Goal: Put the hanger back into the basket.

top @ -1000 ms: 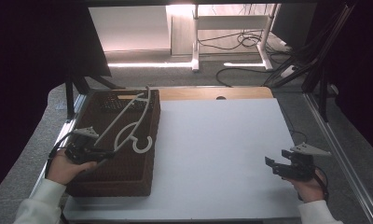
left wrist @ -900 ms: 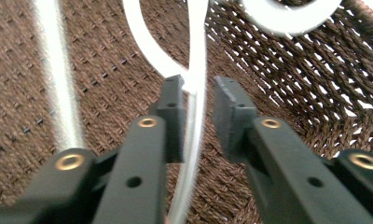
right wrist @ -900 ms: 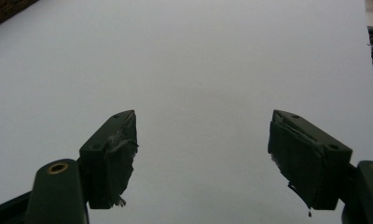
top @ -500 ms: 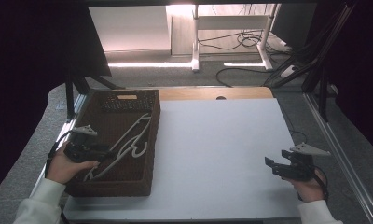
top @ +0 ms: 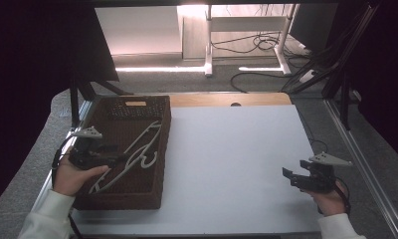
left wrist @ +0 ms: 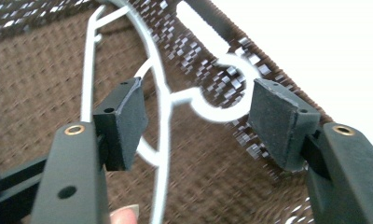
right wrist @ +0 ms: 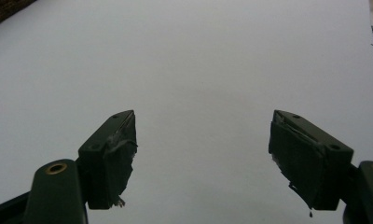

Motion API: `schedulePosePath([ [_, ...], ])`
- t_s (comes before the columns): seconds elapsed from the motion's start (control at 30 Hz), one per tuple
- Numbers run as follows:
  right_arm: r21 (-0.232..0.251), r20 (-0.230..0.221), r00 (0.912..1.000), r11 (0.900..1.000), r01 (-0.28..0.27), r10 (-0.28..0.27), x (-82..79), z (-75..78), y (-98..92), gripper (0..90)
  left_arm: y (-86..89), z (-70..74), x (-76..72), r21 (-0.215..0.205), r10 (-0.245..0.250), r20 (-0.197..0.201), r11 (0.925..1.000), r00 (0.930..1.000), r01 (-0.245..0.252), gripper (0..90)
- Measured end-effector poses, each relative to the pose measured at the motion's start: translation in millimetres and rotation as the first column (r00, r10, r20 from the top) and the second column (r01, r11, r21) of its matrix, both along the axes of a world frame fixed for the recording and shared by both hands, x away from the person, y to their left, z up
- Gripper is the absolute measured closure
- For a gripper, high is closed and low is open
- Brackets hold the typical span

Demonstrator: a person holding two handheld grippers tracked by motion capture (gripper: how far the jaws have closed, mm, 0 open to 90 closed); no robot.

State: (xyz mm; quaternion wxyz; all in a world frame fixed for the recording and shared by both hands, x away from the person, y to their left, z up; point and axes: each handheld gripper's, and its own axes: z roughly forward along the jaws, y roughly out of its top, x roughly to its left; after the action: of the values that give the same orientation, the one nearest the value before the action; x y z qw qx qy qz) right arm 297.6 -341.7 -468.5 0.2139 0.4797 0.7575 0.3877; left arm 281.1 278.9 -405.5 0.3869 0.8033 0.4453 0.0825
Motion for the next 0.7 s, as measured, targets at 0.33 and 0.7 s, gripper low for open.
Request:
schedulePosePath([
  [0.33,-0.001,0.003,0.9995,0.999,-0.032,0.032,0.5,0.9,4.4,23.5,-58.3,9.8,-17.9,-0.081,-0.032,0.072,0.996,0.9969,0.037,31.2],
  [0.7,-0.008,0.004,0.9925,0.993,-0.122,0.122,-3.0,3.1,19.8,22.6,-105.2,-5.9,-26.0,-0.096,-0.08,0.084,0.9915,0.9932,0.088,28.9],
])
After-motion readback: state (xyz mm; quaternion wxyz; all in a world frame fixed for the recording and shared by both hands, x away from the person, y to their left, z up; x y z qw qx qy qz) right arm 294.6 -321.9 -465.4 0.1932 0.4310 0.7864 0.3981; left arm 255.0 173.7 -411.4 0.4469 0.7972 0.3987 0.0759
